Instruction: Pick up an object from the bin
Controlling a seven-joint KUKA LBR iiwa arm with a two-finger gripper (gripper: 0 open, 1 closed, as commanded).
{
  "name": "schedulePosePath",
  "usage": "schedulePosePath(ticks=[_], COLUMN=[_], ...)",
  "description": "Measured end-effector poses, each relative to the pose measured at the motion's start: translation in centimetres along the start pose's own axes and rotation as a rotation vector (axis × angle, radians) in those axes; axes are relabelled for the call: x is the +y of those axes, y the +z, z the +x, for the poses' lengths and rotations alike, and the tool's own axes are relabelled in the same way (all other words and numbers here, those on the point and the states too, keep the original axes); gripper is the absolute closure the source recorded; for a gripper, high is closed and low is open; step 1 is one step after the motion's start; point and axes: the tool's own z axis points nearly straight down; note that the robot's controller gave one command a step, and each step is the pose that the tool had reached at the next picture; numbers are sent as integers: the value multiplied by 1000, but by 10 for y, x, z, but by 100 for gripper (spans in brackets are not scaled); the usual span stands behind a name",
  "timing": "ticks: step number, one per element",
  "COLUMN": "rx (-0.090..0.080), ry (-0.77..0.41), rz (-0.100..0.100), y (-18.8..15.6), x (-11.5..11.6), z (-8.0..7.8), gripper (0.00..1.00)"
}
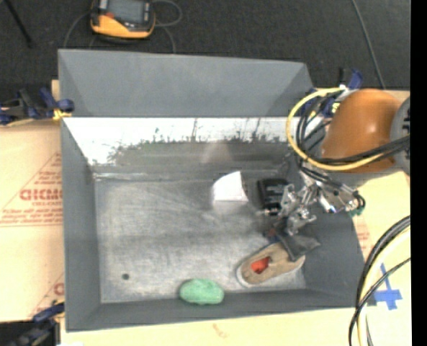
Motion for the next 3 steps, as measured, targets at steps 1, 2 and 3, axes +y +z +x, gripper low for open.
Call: schedulePosePath(ticks=[1, 2, 3], rx=[1, 7, 1], ry=[92, 209, 206], rz=[0, -16, -9], y=[22, 34, 34], x=[1, -11, -12], z=[12, 12, 12], gripper=[100, 100, 100])
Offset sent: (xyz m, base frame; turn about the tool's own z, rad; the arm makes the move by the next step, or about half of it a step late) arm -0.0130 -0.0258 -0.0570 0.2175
